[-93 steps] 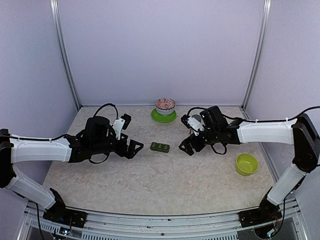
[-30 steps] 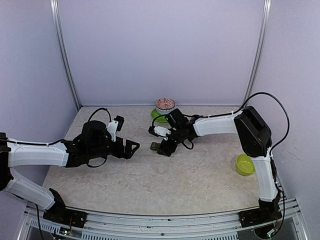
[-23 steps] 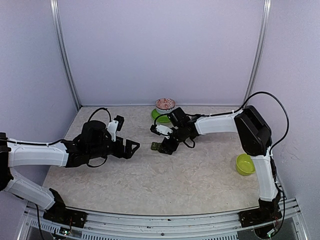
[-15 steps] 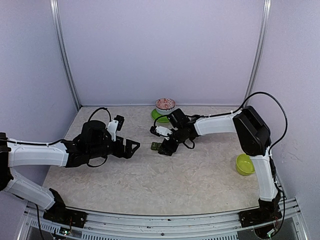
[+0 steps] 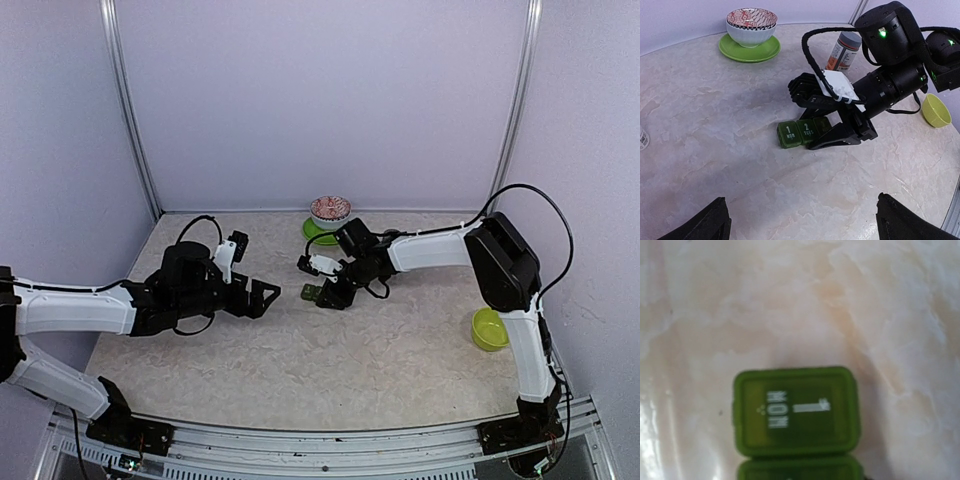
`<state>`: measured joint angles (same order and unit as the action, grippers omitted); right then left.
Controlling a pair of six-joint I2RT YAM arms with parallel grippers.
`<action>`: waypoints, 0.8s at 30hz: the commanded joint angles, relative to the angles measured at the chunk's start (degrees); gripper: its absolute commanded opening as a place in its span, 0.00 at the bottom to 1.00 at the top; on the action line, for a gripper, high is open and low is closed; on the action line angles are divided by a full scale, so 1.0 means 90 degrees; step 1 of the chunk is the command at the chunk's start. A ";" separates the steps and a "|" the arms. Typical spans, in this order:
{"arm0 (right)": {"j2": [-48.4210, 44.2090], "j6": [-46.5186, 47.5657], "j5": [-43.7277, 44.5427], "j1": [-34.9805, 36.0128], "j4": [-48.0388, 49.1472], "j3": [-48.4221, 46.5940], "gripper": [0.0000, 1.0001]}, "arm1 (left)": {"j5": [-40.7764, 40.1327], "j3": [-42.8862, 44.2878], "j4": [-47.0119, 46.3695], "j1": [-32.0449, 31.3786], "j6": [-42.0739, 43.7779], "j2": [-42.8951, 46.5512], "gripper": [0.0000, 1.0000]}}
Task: Sort the pills into containers
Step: Pick up the pill container from the center of the board.
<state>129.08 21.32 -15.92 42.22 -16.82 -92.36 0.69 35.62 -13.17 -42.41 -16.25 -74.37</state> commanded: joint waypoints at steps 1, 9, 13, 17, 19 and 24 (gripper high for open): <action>0.0091 0.0070 -0.0255 -0.0033 0.0055 -0.0037 0.50 | 0.0087 -0.0113 -0.0199 0.0013 -0.0006 0.0121 0.99; -0.0190 0.0001 -0.0388 -0.0033 0.0345 0.0256 0.42 | 0.0080 -0.0115 -0.0245 0.0100 -0.0288 -0.0004 0.99; -0.0364 -0.0032 -0.0400 -0.0033 0.0438 0.0377 0.39 | 0.0146 -0.0109 -0.0295 0.0122 -0.0438 -0.0046 0.99; -0.0594 -0.0109 -0.0424 -0.0029 0.0596 0.0578 0.37 | 0.0318 -0.0148 -0.0434 0.0191 -0.0756 -0.0061 0.99; -0.0770 -0.0155 -0.0416 -0.0016 0.0749 0.0759 0.37 | 0.0464 -0.0127 -0.0458 0.0290 -0.0970 -0.0130 0.99; -0.1337 -0.0215 -0.0216 0.0089 0.1228 0.1344 0.37 | 0.1220 0.0087 -0.0480 0.0630 -0.1599 -0.0515 0.99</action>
<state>122.98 20.45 -18.68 42.24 -10.57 -83.26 5.23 34.96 -16.03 -38.94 -24.97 -76.18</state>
